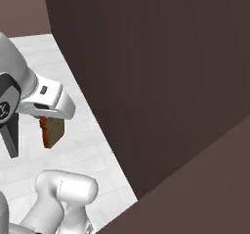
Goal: Start the toaster. Once the lever pops up, take the bread to the plate on the dining counter.
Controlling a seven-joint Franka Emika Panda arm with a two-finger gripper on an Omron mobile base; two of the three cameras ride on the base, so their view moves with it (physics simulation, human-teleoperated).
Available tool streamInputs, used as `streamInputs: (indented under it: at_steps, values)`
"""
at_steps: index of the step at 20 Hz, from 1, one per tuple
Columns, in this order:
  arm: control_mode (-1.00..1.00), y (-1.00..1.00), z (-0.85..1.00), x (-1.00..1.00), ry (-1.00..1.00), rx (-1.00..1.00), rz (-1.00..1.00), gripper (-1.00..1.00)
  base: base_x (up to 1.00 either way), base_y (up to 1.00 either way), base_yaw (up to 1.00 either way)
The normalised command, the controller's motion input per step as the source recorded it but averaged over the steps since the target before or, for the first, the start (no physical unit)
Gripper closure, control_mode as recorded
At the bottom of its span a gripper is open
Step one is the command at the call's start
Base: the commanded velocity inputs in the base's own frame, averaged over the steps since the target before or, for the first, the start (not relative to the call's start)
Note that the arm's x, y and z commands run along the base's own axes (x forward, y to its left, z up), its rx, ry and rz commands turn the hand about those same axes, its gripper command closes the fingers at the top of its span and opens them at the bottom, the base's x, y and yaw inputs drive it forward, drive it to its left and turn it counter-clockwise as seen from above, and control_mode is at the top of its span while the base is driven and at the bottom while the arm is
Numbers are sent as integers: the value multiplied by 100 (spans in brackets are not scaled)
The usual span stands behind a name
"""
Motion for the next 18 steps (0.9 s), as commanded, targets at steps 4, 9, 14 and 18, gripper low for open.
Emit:
streamInputs:
  at_steps: [4,9,14,18]
  values:
    - [100,0,0,0,0,0,0,100,85,-35,38]
    - [100,0,0,0,0,0,0,100,86,-20,40]
    - [100,0,0,0,0,0,0,100,89,-6,44]
    - [100,0,0,0,0,0,0,100,95,-4,44]
